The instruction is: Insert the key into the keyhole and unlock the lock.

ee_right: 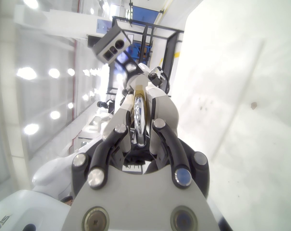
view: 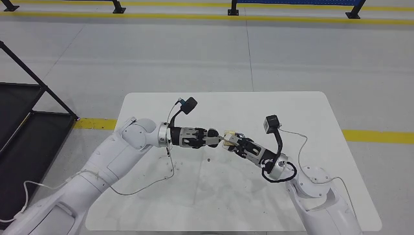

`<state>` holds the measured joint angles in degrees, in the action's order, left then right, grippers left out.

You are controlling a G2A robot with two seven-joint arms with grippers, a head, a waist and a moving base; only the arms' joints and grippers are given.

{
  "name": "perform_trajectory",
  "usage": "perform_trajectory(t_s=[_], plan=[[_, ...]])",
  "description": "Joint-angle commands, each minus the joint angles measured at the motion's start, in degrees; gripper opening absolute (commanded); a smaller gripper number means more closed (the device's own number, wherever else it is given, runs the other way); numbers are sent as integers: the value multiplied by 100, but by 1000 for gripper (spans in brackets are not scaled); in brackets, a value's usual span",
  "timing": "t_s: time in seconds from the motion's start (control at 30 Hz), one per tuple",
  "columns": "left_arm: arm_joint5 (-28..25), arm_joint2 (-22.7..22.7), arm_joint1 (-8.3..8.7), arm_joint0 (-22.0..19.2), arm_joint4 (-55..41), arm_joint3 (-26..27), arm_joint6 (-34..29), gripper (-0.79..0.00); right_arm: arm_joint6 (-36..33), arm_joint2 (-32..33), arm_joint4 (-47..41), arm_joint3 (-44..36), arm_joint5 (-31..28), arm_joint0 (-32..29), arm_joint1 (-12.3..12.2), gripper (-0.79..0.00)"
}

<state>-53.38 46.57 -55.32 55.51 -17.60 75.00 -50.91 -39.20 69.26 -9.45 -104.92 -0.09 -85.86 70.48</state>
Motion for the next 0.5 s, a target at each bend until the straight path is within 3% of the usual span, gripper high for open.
perform_trajectory(t_s=[0.0,0.47], plan=[[-26,-26,10,-17,7,3,26,-785,0,0,0,0,0,0,0,-785],[-296,-64,57,-72,322,5,297,-785,0,0,0,0,0,0,0,-785]])
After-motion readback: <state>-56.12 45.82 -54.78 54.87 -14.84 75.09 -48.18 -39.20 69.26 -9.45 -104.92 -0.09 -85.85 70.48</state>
